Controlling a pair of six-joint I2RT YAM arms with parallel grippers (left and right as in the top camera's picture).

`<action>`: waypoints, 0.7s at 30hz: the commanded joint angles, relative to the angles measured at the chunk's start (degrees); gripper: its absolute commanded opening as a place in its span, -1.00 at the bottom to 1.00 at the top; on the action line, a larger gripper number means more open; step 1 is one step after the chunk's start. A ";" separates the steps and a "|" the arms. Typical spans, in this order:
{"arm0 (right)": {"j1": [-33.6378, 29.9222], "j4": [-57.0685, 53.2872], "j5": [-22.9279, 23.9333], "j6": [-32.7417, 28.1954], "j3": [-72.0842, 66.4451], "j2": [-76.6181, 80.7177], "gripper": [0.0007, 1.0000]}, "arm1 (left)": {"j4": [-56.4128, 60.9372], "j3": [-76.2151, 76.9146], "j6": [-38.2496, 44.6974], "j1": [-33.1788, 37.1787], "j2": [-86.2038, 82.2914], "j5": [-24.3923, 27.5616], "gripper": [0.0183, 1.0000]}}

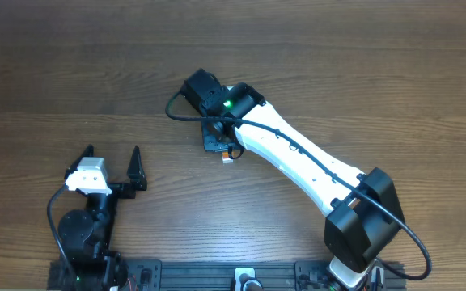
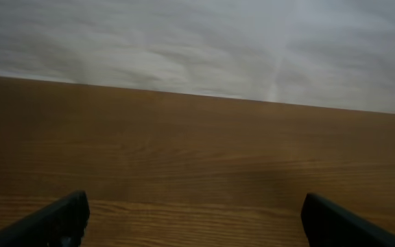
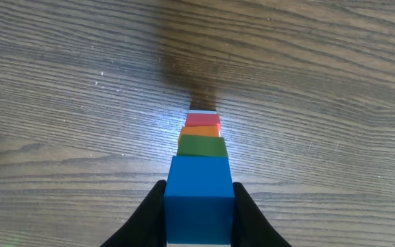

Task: Stack Cubes

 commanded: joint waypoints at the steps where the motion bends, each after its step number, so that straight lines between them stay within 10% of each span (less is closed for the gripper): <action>1: -0.37 0.20 1.18 0.63 0.48 1.75 -0.98 | 0.17 -0.46 1.03 0.35 -0.46 0.57 1.00; 11: -0.37 0.59 1.16 0.66 0.48 2.27 -0.93 | 0.17 -0.46 1.01 0.35 -0.46 0.57 1.00; 21: -0.37 0.59 1.16 0.63 0.48 2.27 0.11 | 0.17 -0.46 1.03 0.35 -0.46 0.57 1.00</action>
